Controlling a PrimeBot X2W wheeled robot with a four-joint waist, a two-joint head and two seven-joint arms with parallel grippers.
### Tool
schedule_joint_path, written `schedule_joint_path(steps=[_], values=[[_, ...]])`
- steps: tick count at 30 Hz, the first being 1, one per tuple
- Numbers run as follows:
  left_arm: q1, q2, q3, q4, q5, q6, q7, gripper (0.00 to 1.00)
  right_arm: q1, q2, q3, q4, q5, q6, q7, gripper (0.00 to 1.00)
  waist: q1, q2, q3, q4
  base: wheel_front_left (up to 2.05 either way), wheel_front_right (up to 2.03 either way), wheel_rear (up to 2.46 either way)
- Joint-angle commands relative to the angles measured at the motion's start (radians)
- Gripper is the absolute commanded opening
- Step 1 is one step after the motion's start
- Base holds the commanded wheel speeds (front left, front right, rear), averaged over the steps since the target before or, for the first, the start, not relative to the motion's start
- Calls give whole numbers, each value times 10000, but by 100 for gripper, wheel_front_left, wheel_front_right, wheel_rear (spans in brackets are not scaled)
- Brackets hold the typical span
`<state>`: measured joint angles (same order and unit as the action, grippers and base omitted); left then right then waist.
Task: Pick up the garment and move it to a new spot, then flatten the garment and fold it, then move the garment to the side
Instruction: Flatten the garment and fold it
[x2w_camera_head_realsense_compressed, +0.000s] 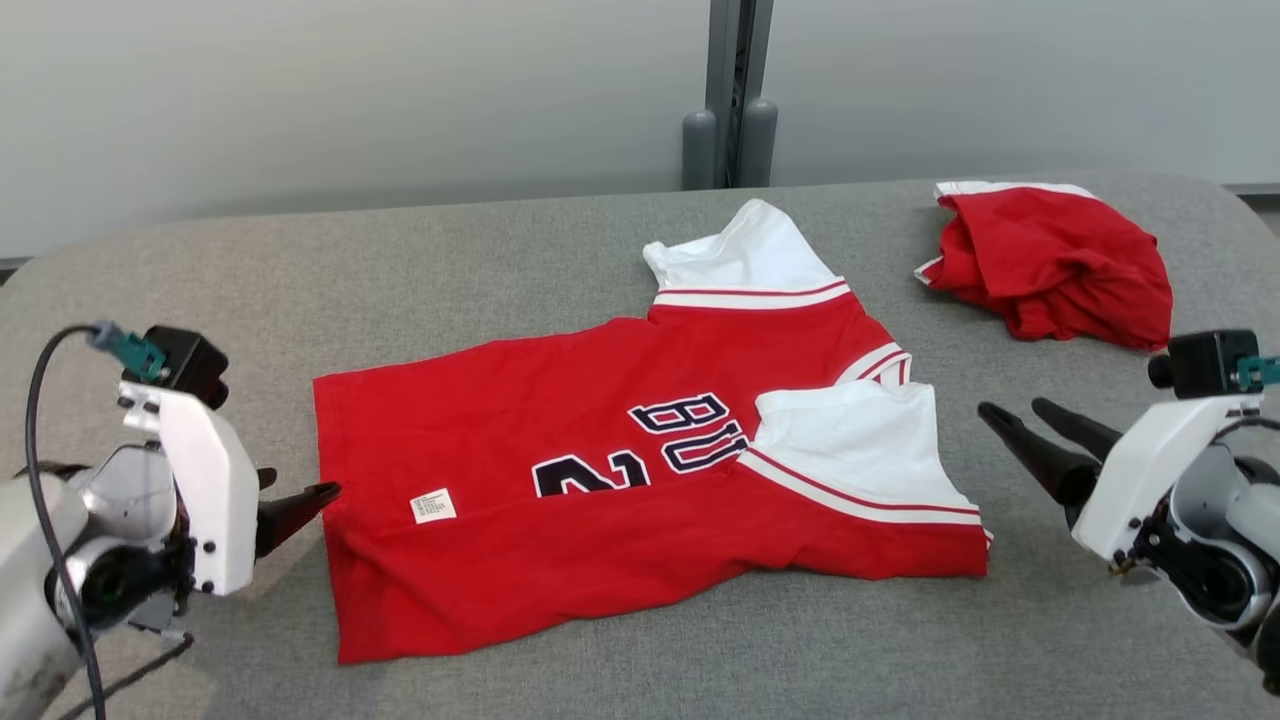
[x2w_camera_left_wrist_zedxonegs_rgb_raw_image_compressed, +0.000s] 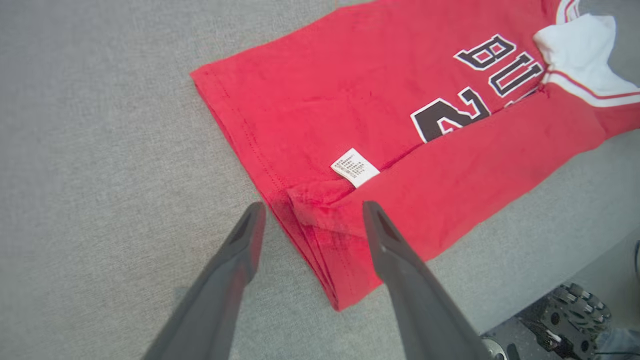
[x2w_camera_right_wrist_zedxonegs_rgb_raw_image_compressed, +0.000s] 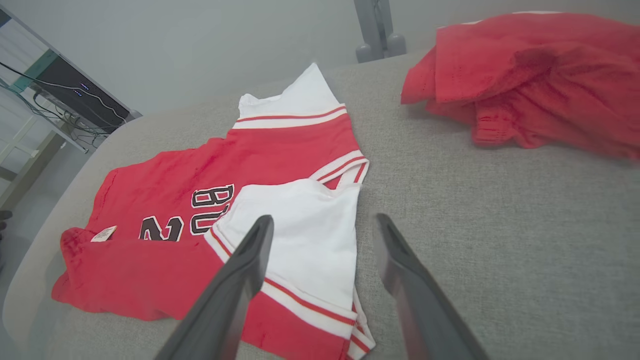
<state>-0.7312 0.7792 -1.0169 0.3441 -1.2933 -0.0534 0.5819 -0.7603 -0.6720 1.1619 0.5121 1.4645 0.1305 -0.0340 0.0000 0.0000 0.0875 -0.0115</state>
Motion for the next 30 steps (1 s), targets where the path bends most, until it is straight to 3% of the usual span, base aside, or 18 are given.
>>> schedule_joint_path(steps=[1,7,13,19,30], values=[[289,152,95,-187,266,313,-504,100,204,-103,-10,81,69,6,-156,100,0,0,-130,-32,0,0,0],[1759,351,315,-1456,925,1951,-2810,100,877,-141,-100,400,183,8,-600,100,0,0,-203,4,0,0,0],[3064,27,560,-2283,1143,3397,-4625,100,1357,-66,-144,673,441,8,-554,100,0,0,-115,142,0,0,0],[3584,-342,335,-2385,986,3771,-4677,100,1543,-7,-109,742,709,8,-95,100,0,0,-31,313,0,0,0],[3785,-812,193,-1824,834,3991,-4546,100,1541,149,41,628,1100,8,963,100,0,0,192,429,0,0,0]])
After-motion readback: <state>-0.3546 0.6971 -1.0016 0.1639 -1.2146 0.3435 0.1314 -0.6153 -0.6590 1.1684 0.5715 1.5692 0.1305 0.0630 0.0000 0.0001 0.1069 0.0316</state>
